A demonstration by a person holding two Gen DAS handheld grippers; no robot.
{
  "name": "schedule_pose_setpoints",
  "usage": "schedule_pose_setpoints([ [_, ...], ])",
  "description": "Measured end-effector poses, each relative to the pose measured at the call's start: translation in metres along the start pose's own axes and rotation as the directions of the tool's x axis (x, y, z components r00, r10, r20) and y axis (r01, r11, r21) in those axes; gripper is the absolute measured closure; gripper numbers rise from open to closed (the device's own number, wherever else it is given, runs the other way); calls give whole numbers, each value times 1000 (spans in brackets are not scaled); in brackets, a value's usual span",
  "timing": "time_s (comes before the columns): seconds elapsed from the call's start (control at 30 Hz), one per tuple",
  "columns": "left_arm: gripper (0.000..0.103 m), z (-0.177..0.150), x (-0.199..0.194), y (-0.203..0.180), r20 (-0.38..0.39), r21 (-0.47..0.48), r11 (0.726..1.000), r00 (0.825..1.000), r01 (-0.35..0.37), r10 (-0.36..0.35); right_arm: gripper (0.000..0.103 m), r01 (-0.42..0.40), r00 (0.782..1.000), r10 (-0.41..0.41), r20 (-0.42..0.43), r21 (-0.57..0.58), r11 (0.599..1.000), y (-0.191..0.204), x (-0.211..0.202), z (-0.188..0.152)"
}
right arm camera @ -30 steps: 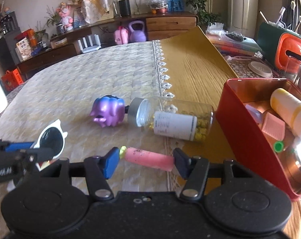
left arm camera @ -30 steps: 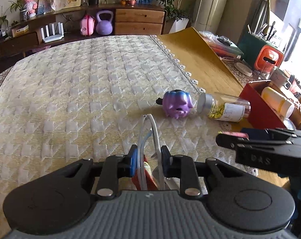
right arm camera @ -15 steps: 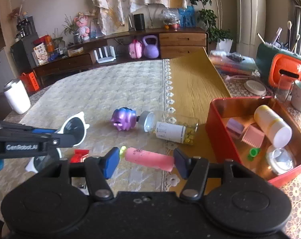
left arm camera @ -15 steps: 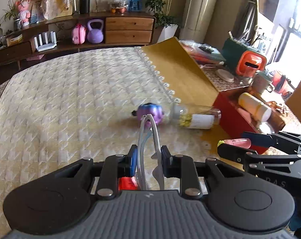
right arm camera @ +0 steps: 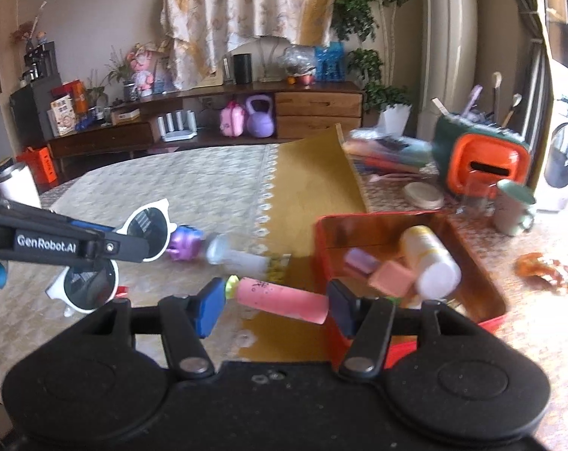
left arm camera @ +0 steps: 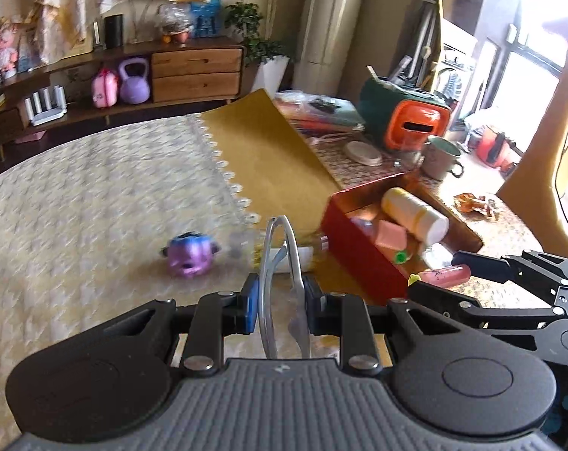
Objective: Organize rigid objects
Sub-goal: 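Carry the sunglasses with left tool while right tool carries the eraser to the red box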
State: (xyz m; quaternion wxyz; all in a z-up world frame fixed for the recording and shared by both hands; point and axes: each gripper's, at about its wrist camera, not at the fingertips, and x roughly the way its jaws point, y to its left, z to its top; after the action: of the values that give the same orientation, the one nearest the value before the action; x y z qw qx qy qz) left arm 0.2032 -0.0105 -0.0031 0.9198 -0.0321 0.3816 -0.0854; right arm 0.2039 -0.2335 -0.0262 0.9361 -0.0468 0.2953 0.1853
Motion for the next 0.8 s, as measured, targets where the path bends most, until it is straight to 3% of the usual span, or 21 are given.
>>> schedule_pose_setpoints([
  [0.43, 79, 27, 53, -80, -31, 114, 993, 999, 37, -34, 44, 109, 994, -108, -27, 24, 994, -77, 1, -11],
  [0.8, 79, 46, 105, -129, -61, 188, 981, 998, 36, -25, 44, 104, 991, -106, -81, -22, 994, -108, 20, -16],
])
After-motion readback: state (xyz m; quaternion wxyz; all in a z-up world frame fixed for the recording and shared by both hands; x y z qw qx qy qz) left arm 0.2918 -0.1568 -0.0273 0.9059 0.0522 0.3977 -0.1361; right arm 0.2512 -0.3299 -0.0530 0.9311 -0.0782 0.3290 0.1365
